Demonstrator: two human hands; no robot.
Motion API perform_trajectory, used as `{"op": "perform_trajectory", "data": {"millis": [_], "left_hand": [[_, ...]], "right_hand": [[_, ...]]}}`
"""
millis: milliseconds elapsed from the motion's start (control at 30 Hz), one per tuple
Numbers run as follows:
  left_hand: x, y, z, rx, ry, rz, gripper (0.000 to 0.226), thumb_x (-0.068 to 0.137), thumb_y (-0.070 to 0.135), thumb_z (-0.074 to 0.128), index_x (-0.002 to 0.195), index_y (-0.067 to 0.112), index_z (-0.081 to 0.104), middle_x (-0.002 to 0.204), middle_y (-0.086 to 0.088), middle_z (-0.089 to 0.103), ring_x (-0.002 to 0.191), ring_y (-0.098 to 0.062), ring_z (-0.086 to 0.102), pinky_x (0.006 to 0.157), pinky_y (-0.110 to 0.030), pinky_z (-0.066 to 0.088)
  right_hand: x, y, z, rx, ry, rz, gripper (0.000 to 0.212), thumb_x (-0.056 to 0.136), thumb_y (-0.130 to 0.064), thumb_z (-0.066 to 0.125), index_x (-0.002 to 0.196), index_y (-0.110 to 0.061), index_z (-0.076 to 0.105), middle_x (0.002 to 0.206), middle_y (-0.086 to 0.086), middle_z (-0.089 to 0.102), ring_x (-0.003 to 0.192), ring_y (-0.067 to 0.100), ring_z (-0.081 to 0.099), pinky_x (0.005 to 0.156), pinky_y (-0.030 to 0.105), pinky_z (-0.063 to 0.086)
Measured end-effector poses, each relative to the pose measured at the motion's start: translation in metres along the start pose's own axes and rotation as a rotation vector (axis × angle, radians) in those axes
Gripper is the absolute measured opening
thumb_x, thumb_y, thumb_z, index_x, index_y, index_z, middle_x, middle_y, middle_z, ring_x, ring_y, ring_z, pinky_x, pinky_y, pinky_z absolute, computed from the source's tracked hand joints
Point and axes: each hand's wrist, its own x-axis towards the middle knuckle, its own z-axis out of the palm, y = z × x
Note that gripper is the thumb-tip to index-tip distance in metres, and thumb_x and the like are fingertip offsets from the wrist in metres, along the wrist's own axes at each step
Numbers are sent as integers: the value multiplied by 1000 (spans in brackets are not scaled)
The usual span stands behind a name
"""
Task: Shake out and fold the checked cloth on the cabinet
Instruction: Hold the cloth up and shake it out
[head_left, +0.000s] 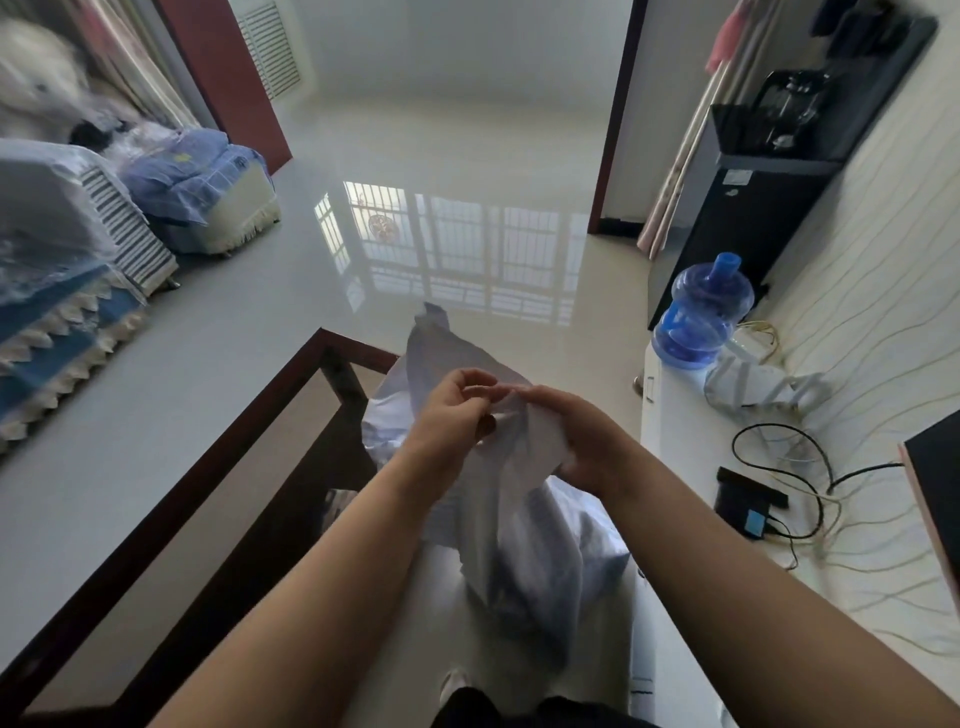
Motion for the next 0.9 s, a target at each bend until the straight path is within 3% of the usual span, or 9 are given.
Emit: {"op": "perform_trajectory", "data": {"millis": [67,133,267,400,500,567,667,767,900], "left_hand": [[0,1,-10,14,-127,-26,27,91,-13,45,113,2,52,104,-10,63,93,-20,62,81,-27,55],[2,2,-15,55,-209,-5,36,87,-18,47,117,-1,54,110,-13,63,99,-24,63,88,-34,53],[5,-3,-10,243,-154,171,32,83,-13,61,114,-4,62,110,-20,66,98,-23,64,90,-32,54],[12,-13,-5,573,-97,456,19,81,-3,68,100,1,70,94,-13,70,85,-17,65,82,-24,54],[18,-21,-3,777,-93,640,12,83,3,68,91,9,73,86,-2,63,81,-17,56,72,-23,48],[20,-28,4,875,-120,713,9,84,7,66,86,15,71,84,7,57,87,-15,49,72,-21,42],[21,-37,18,783,-170,676,7,85,9,59,81,15,61,76,7,56,76,-14,52,67,-29,46],[21,-41,30,684,-155,632,8,85,12,57,77,14,57,64,7,51,56,-5,44,56,-23,39],[24,-41,38,601,-60,610,6,82,10,67,77,9,63,66,4,59,60,-6,50,59,-17,41]], "right_hand": [[-6,4,-11,78,-106,26,26,86,-21,54,105,-11,70,94,10,69,85,21,65,73,31,54],[-10,8,-18,99,-191,20,34,87,-13,53,119,-7,63,109,16,64,97,26,62,86,37,47],[-14,16,-27,77,-235,-21,40,87,-5,51,127,-4,57,118,19,61,106,29,60,97,40,46],[-17,11,-35,-7,-31,-10,29,92,-5,49,119,1,60,104,15,68,92,25,67,83,33,56],[-16,0,-41,-216,414,-127,22,89,-4,59,109,4,64,87,13,69,73,21,65,67,29,56],[-18,-5,-46,-290,598,-231,13,83,-11,69,93,-3,67,82,9,68,67,18,65,56,22,55],[-19,-2,-42,-406,631,-311,17,78,-19,75,90,-9,67,83,7,71,72,19,69,59,24,56],[-23,7,-35,-525,618,-400,3,82,-18,70,84,-15,69,82,10,72,74,22,68,68,33,56],[-36,19,-35,-569,590,-473,10,87,-19,64,81,-18,72,78,8,72,70,14,63,64,24,53]]}}
